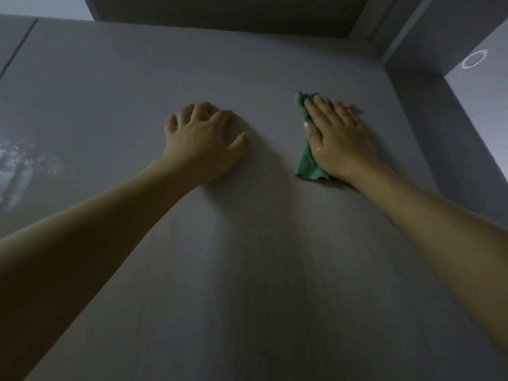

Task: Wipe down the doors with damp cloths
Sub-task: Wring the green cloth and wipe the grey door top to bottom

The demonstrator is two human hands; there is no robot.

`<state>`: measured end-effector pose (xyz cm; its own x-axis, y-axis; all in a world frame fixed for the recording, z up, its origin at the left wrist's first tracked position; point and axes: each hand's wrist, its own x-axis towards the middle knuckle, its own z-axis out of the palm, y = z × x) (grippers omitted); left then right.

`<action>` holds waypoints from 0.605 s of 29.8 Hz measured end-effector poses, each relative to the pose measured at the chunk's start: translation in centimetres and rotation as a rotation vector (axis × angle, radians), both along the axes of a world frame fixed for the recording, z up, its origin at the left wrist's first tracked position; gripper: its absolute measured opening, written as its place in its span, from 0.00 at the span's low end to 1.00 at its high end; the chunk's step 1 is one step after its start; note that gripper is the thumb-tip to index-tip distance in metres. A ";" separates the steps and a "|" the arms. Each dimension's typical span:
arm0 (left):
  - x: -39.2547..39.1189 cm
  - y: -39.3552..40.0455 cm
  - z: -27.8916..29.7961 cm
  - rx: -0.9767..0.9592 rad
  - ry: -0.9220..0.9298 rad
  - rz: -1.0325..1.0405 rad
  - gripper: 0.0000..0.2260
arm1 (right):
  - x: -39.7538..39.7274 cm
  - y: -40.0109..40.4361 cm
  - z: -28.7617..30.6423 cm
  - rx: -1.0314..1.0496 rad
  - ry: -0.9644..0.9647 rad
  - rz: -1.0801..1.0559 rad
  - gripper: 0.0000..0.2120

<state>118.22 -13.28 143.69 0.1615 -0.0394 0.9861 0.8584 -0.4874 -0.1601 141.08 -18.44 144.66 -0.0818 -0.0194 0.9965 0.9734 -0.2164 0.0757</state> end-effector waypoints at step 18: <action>3.7 0.0 -0.8 -0.107 -0.075 0.011 0.46 | 6.2 -1.8 -7.3 -0.048 -0.145 -0.007 0.27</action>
